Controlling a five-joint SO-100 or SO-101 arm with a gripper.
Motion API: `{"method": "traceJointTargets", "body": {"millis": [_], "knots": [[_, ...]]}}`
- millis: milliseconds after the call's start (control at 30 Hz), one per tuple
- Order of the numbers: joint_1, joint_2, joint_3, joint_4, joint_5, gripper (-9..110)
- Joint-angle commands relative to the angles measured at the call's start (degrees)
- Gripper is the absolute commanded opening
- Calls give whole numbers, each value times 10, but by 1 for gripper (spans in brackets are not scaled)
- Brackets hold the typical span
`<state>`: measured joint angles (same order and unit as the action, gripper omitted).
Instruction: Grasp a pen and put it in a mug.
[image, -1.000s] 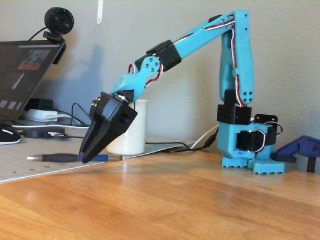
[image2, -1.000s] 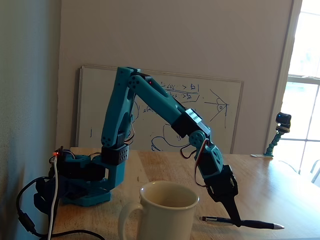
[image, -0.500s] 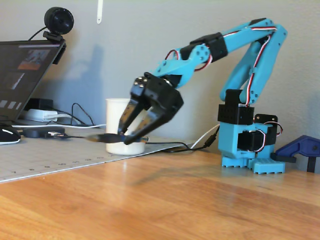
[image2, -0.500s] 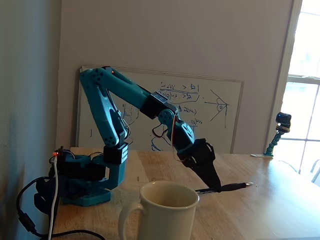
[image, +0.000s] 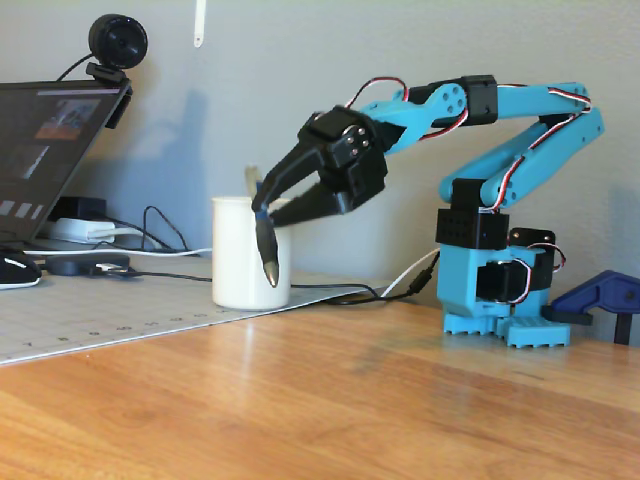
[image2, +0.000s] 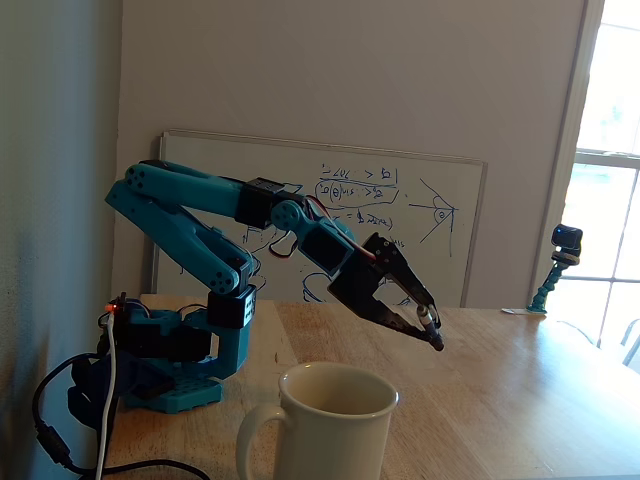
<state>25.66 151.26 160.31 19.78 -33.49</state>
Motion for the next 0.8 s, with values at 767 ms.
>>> {"method": "traceJointTargets", "body": {"millis": [767], "knots": [[276,276,-11,-11,-686,0]]}}
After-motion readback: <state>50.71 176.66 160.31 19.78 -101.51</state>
